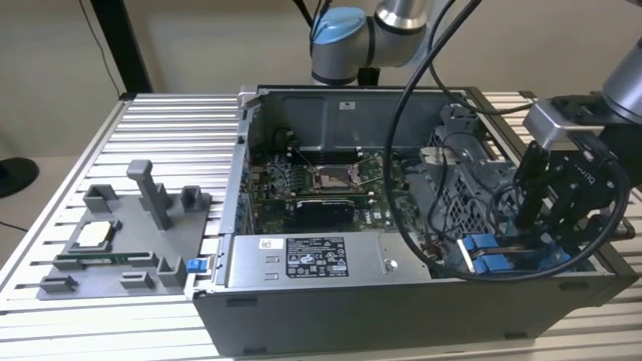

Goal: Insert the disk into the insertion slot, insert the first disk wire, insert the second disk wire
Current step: 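Insert the first disk wire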

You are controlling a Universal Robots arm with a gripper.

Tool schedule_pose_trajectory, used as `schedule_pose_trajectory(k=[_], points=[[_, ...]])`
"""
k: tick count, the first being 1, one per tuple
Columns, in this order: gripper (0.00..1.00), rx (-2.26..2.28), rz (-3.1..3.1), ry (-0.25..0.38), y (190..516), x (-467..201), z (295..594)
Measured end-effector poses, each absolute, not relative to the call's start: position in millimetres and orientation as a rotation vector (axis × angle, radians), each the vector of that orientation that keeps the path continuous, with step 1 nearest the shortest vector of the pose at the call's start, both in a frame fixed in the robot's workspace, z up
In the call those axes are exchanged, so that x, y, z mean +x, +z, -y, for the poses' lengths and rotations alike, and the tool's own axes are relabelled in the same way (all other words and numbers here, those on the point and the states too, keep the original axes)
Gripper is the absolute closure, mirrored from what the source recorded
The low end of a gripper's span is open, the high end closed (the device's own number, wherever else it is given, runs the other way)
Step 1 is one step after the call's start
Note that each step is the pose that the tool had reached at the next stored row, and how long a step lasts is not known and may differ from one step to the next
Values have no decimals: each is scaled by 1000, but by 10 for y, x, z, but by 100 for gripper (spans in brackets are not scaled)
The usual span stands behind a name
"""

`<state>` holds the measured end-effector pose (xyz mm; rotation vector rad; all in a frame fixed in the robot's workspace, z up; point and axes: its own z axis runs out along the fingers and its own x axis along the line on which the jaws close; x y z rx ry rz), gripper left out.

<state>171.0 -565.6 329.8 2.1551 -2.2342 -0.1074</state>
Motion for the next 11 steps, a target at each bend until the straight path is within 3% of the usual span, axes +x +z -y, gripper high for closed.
schedule_pose_trajectory(k=[11], points=[[0,2156,2235,-111,3605,1708,5656]])
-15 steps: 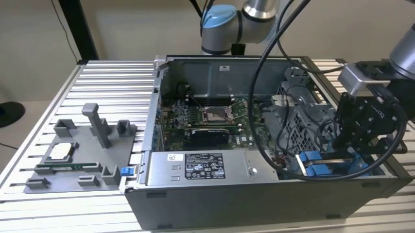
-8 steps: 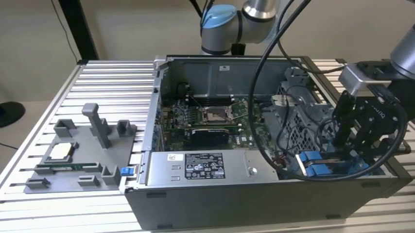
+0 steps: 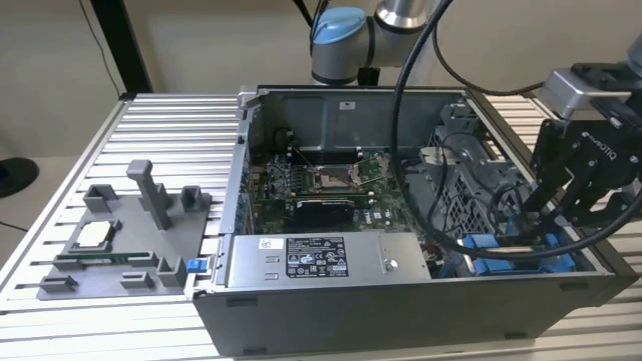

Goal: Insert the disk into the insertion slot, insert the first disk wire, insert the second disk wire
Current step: 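Insert the first disk wire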

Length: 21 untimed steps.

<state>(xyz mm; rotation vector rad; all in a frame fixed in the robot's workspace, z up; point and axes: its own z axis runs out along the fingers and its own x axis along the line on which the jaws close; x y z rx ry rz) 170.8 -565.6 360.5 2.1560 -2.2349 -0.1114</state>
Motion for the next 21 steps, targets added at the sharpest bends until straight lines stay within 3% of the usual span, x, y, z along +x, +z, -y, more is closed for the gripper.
schedule_pose_trajectory(k=[21], points=[[0,2153,2232,-118,3722,1804,5656]])
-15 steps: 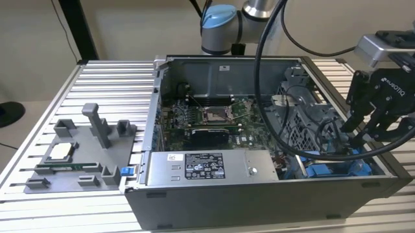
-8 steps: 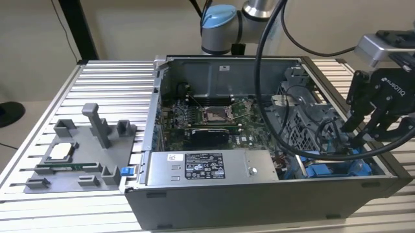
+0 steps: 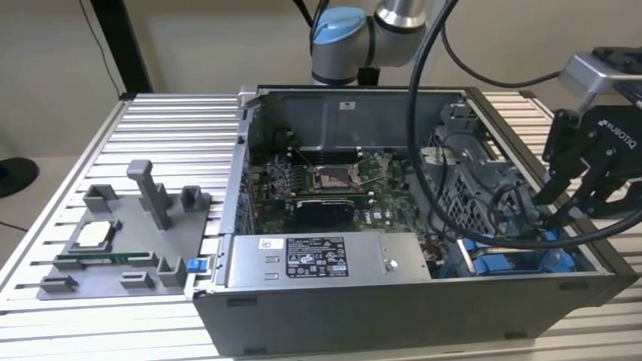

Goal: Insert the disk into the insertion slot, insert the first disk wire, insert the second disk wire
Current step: 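Insert the first disk wire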

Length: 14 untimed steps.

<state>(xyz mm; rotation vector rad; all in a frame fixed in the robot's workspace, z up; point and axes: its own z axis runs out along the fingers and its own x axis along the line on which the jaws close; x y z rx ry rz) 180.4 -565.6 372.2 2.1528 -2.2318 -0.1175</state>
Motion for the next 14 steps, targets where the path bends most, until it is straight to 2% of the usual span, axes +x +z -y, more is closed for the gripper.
schedule_pose_trajectory(k=[14], points=[[0,2148,2227,-128,3721,1937,5656]])
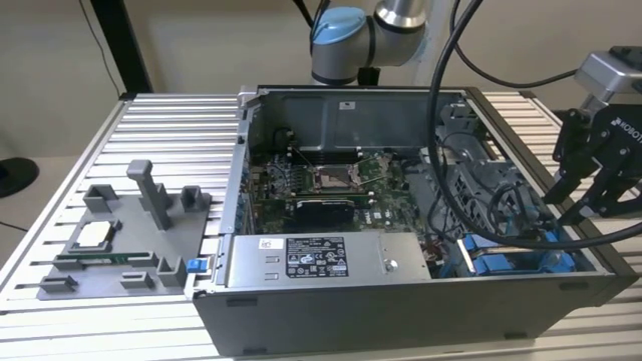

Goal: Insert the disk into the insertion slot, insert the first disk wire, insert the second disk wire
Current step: 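Insert the second disk wire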

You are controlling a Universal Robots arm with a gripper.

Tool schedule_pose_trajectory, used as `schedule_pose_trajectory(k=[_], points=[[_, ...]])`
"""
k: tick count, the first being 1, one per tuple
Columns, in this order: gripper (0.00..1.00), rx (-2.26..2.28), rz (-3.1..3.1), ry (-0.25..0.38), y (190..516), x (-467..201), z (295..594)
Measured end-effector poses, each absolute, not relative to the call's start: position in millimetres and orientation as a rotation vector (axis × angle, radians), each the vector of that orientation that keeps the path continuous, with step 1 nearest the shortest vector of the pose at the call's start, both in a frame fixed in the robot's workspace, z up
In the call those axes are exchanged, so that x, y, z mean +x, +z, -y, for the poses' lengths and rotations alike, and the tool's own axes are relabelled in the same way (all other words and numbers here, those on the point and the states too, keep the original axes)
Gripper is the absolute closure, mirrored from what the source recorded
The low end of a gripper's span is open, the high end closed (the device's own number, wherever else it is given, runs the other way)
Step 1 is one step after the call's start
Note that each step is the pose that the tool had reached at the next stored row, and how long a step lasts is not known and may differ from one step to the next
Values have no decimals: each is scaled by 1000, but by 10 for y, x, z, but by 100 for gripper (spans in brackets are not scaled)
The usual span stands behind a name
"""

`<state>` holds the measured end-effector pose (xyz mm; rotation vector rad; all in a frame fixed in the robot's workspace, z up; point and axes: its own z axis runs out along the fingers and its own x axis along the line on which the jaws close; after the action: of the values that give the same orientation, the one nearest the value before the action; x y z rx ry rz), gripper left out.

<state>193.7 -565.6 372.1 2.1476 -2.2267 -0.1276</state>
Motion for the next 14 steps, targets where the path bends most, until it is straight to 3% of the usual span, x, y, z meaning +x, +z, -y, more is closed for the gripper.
schedule_pose_trajectory(k=[9,14], points=[[0,2145,2224,-134,3721,1938,5656],[0,2163,2239,-181,3702,1947,5671]])
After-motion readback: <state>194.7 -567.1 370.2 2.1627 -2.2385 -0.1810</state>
